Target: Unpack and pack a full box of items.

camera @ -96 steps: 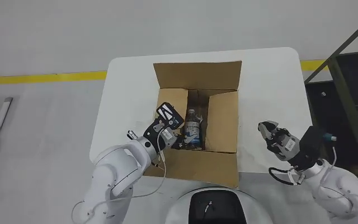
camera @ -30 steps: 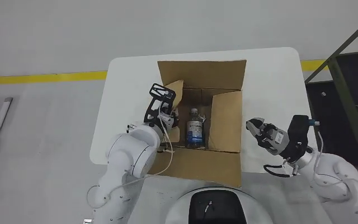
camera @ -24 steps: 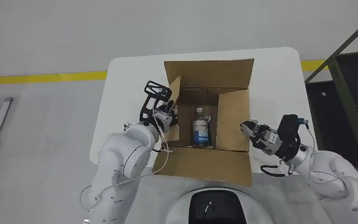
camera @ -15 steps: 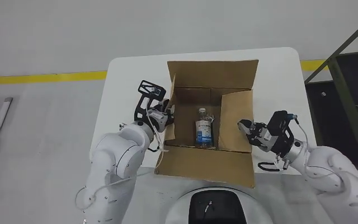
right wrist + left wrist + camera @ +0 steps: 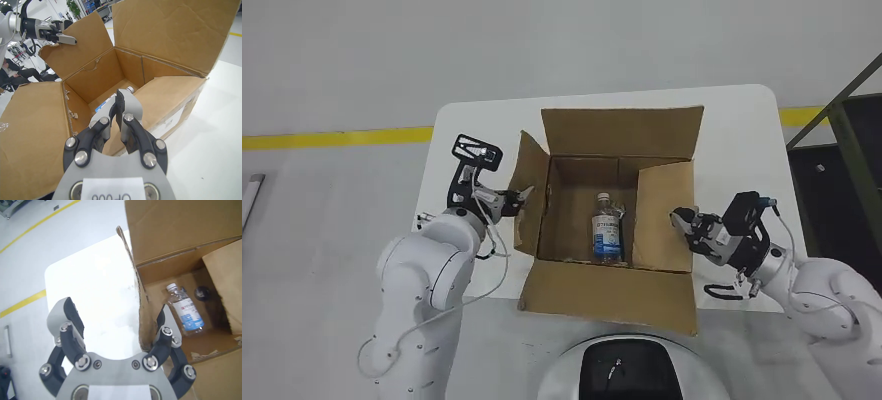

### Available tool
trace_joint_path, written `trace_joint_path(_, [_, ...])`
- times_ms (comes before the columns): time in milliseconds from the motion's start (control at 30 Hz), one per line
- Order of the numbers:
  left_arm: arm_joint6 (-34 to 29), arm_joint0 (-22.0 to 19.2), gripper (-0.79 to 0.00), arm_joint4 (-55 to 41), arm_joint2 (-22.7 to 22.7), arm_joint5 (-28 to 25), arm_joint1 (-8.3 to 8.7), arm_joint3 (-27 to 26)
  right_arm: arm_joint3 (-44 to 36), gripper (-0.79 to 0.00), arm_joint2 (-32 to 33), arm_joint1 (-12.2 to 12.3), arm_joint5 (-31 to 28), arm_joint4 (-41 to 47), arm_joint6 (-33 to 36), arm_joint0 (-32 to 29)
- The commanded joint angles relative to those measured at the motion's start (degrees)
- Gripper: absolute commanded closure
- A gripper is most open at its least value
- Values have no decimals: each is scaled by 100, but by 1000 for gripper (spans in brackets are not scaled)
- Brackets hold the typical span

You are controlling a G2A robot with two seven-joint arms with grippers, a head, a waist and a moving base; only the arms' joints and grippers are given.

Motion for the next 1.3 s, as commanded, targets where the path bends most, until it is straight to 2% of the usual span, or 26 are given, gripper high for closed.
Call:
trace_joint_path(0, [-14, -10, -785, 307, -55, -49, 23, 69, 3, 0, 8, 1, -1, 3, 4, 2])
trace_joint_path(300, [222, -120, -785, 350, -123, -156, 49, 948, 0, 0, 15, 1, 30, 20, 25, -15])
trace_joint_path(700, [343, -93, -785, 335, 18, -107, 53, 1233, -8, 0, 19, 0, 86, -12, 36, -70])
trace_joint_path(833, [397, -59, -785, 263, -50, -86, 63, 1104, -92, 0, 73, -4, 105, 58, -108, -95])
trace_joint_path(1100, [579, 195, -785, 93, -335, -130, 108, 299, -339, 0, 602, 6, 172, 121, -711, -173])
trace_joint_path(1267, [613, 328, -785, 49, -413, -190, 132, 111, -219, 0, 736, 22, 237, 149, -492, 366])
